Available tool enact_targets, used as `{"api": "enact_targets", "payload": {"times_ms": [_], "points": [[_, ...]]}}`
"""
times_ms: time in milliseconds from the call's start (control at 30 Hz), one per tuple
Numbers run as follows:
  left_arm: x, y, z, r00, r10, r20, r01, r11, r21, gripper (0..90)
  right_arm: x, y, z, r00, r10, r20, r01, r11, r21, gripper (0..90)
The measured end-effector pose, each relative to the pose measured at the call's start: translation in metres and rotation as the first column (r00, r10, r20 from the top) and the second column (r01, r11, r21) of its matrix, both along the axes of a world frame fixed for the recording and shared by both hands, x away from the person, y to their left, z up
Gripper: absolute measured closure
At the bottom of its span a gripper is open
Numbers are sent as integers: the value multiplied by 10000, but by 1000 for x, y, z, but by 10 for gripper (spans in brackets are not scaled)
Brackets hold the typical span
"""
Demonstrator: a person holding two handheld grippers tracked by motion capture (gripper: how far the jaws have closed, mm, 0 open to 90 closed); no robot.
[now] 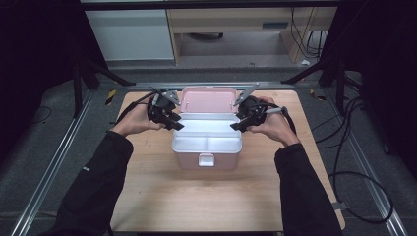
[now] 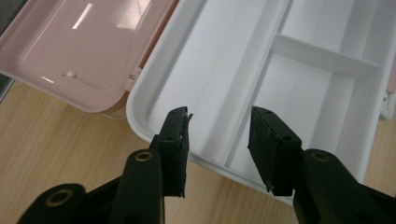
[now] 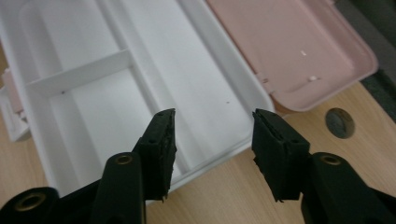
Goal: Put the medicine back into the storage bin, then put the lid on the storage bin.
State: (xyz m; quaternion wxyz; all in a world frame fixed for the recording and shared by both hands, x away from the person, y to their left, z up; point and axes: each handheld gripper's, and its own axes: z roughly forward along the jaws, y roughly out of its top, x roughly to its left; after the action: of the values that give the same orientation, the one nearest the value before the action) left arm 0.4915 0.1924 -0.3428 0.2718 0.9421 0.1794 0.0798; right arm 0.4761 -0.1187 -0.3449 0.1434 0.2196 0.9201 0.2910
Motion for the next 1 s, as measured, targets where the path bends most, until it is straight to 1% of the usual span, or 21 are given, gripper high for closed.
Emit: {"api": "enact_targets", "payload": {"times_ms": [67,133,167,233,300,367,400,467,500,567,600,633,667,700,733,767,800,867,900,967,1000], "points": [[1,5,-1,9991,408,102,-406,9989,-225,546,-1,-7,3,9984,-533,191,526,9981,324,463],[3,9,-2,9965,834,58,-833,9963,-216,504,-1,-13,5,9936,-1099,278,1086,9931,454,429],[4,11,-3,9946,1027,149,-1022,9944,-270,490,-1,-16,5,9898,-1373,381,1353,9895,501,401],[7,15,-5,9905,1355,211,-1342,9894,-546,467,1,-23,4,9830,-1783,427,1754,9824,648,412],[9,18,-7,9845,1738,242,-1717,9824,-733,454,1,-30,3,9743,-2207,455,2163,9726,856,419],[12,22,-8,9760,2156,292,-2123,9730,-903,429,2,-38,0,9648,-2588,477,2534,9625,973,413],[13,23,-9,9696,2420,371,-2374,9663,-997,419,2,-40,-1,9617,-2702,454,2648,9592,989,412],[18,26,-9,9543,2956,440,-2885,9495,-1235,394,3,-47,-3,9527,-3010,427,2961,9505,946,414],[20,27,-9,9480,3146,477,-3055,9418,-1401,393,4,-50,-5,9472,-3181,414,3121,9436,1102,417],[23,29,-9,9399,3397,352,-3299,9297,-1637,389,5,-54,-7,9392,-3422,278,3357,9323,1342,417],[24,30,-9,9357,3509,364,-3402,9248,-1703,389,6,-55,-8,9348,-3543,237,3473,9263,1459,408],[25,30,-10,9308,3634,403,-3520,9204,-1701,384,7,-56,-8,9330,-3593,207,3520,9229,1564,405],[27,30,-11,9280,3699,449,-3578,9182,-1697,377,9,-57,-9,9312,-3636,237,3549,9198,1675,406],[28,30,-12,9257,3756,458,-3631,9158,-1720,368,10,-57,-9,9270,-3742,236,3643,9138,1798,407],[30,30,-13,9213,3856,491,-3722,9115,-1752,363,12,-57,-9,9241,-3814,257,3694,9084,1959,407],[32,30,-14,9161,3979,504,-3831,9054,-1831,364,13,-57,-9,9215,-3876,229,3736,9011,2201,408],[33,30,-15,9141,4021,515,-3866,9029,-1877,366,16,-57,-9,9149,-4033,188,3864,8881,2489,408],[36,30,-16,9097,4127,458,-3954,8947,-2076,364,20,-57,-11,9078,-4189,178,3983,8749,2756,407],[37,31,-17,9082,4167,407,-3988,8906,-2187,361,23,-56,-12,9067,-4214,153,3995,8699,2892,408],[39,30,-18,9002,4339,378,-4144,8800,-2321,358,27,-54,-15,9086,-4177,59,3959,8655,3069,407],[41,30,-19,8973,4396,403,-4195,8776,-2319,357,30,-52,-17,9083,-4182,-9,3990,8659,3016,404]]}}
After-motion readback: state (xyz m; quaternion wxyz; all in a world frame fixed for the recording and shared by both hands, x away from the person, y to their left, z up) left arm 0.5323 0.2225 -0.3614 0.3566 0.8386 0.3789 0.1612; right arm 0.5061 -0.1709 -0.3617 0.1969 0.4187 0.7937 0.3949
